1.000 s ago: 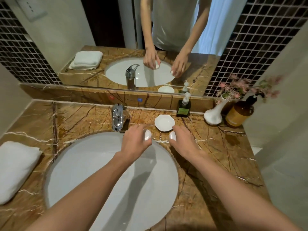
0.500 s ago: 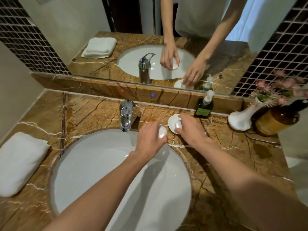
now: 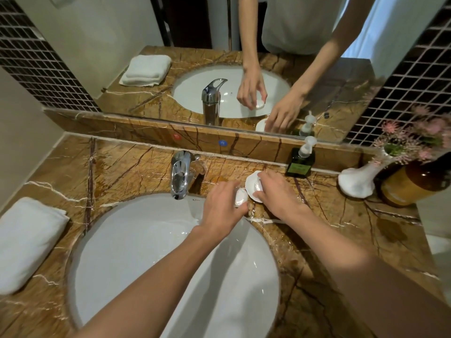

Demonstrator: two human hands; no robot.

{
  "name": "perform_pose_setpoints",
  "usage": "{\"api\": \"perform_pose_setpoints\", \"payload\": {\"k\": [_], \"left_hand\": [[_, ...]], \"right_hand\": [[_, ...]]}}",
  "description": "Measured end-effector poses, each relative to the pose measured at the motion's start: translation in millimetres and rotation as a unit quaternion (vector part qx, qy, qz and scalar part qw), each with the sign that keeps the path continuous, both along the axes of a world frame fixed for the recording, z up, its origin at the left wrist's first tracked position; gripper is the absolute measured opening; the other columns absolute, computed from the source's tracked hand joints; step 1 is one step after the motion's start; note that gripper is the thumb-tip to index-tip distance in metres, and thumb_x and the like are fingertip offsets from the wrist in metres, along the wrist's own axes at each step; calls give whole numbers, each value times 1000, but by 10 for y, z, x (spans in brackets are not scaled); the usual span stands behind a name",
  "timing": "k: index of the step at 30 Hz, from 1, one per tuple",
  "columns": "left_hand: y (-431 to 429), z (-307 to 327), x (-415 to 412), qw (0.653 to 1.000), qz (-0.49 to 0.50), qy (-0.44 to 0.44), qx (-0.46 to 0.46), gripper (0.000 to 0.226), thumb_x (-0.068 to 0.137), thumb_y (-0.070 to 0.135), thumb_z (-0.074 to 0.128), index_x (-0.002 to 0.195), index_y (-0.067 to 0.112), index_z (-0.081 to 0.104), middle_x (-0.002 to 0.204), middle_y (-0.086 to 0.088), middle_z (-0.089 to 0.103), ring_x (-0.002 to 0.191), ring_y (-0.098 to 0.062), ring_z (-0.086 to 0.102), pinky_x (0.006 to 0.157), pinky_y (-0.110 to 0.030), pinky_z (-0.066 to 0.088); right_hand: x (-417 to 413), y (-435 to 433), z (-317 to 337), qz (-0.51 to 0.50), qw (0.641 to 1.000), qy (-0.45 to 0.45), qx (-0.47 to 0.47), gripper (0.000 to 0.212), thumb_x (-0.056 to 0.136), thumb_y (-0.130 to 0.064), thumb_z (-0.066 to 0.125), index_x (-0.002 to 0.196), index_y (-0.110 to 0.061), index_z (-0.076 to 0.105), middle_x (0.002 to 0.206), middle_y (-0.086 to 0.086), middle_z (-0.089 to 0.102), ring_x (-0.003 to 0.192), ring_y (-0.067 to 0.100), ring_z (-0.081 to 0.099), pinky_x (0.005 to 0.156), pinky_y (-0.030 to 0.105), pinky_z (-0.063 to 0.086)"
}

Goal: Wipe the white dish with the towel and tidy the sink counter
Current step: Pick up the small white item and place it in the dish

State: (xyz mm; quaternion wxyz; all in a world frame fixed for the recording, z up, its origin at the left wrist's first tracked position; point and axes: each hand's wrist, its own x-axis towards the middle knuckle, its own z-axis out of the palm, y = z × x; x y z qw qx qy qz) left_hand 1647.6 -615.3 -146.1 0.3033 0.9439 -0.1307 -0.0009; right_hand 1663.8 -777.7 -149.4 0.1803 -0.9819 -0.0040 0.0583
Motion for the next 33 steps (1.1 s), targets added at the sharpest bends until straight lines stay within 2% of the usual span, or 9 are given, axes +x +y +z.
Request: {"api": "perform_pose_setpoints", "payload": {"k": [7,13,16,20,23,25,33], "left_hand": [[-55,-17,17,1000,-5,0,-4,53,79,33,67,127,18,50,119,-2,61,112,-20,49,94,-33,39],[-87,-34,31,1000,-9,-3,-4,52,79,33,67,127,18,50,118,-2,61,111,-19,49,91,-31,37],[-143,-33,81,1000,-10,-10,-1,52,79,31,67,126,18,51,119,-3,61,110,-20,50,90,-31,36],[-313,-27,170,1000,-13,-8,5,52,79,33,70,125,17,51,121,-3,61,113,-21,50,94,-37,41],[-473,-59,207,1000,-24,-5,0,55,78,32,71,127,18,50,123,-2,61,116,-20,49,98,-39,42],[-564,-88,233,1000,-27,5,-2,56,77,31,72,127,19,49,122,-2,61,116,-21,49,99,-43,43],[-695,-195,334,999,-24,-15,38,57,73,28,75,124,17,52,119,-3,63,111,-23,54,95,-38,42]], "right_hand": [[-24,-20,-11,19,1000,-3,-21,35,90,-26,64,120,-8,58,122,11,54,112,28,49,89,38,44],[-88,-70,2,9,1000,-5,29,34,91,-22,63,121,-7,58,125,11,53,115,27,48,94,38,42],[-170,-158,40,-29,995,-41,88,31,93,-11,58,124,-6,57,126,11,54,117,27,49,99,37,41],[-278,-324,78,-62,990,-70,110,38,92,0,53,129,-9,56,128,10,54,120,24,49,102,33,40],[-359,-431,77,-85,983,-83,141,38,94,-3,52,129,-16,58,121,6,57,115,20,50,94,25,38],[-418,-477,43,-102,980,-86,144,36,95,-9,52,129,-18,57,121,3,57,115,17,50,93,23,36],[-571,-604,-137,-117,980,-66,145,36,96,-17,52,131,-19,53,125,-1,56,117,14,50,98,29,41]]}}
